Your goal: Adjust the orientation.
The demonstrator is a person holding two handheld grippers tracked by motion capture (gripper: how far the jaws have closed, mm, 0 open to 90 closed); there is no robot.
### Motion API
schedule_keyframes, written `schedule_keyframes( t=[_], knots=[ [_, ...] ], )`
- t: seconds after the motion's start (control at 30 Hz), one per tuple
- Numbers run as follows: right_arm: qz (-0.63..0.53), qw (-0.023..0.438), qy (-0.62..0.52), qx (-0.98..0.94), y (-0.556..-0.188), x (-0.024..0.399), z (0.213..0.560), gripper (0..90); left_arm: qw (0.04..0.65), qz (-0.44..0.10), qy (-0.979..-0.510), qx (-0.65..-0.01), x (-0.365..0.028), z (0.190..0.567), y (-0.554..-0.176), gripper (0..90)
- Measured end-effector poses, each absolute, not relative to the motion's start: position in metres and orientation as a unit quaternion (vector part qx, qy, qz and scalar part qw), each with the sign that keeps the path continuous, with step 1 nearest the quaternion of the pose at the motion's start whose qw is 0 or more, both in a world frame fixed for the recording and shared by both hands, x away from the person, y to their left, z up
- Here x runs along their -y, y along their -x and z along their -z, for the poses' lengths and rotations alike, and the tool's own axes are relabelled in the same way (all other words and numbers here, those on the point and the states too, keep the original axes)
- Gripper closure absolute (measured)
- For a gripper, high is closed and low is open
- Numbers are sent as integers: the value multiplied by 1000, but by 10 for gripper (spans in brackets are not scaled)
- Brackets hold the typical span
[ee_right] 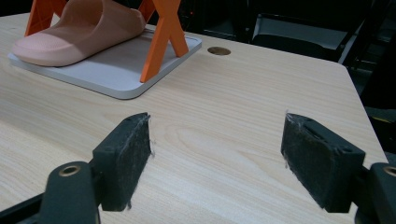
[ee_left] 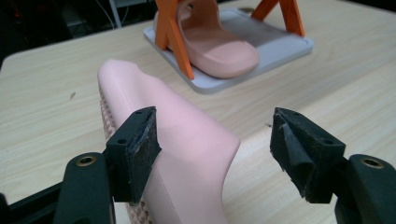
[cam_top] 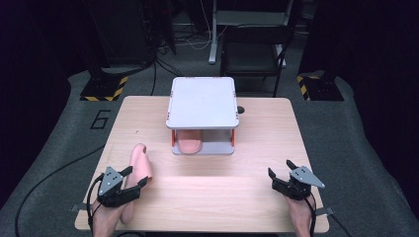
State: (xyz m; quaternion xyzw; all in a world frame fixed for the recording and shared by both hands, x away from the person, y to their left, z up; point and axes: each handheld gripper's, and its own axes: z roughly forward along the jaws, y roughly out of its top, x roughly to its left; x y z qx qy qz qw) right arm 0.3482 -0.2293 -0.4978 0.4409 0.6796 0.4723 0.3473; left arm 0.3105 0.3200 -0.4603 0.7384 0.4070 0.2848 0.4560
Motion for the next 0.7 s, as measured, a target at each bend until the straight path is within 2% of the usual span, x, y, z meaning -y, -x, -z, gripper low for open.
schedule_keyframes(
  t=[0.1, 0.33, 0.5, 0.63, 0.67, 0.7],
  knots=[
    [-471, 343, -445, -680, -349, 230, 498, 235, 445, -298, -738, -410, -325, 459, -310, 326],
    [-474, 343, -442, -680, -349, 230, 498, 239, 455, -292, -726, -424, -352, 459, -313, 314],
    [-473, 341, -442, -681, -349, 230, 498, 240, 453, -292, -703, -464, -381, 468, -319, 272],
    [-476, 342, -442, -680, -349, 229, 499, 241, 463, -250, -696, -489, -405, 488, -325, 273],
    [-475, 342, -442, -680, -349, 229, 499, 241, 475, -236, -691, -492, -406, 495, -328, 329],
    [-475, 341, -444, -679, -349, 228, 498, 242, 469, -229, -691, -500, -406, 501, -330, 328]
  ],
)
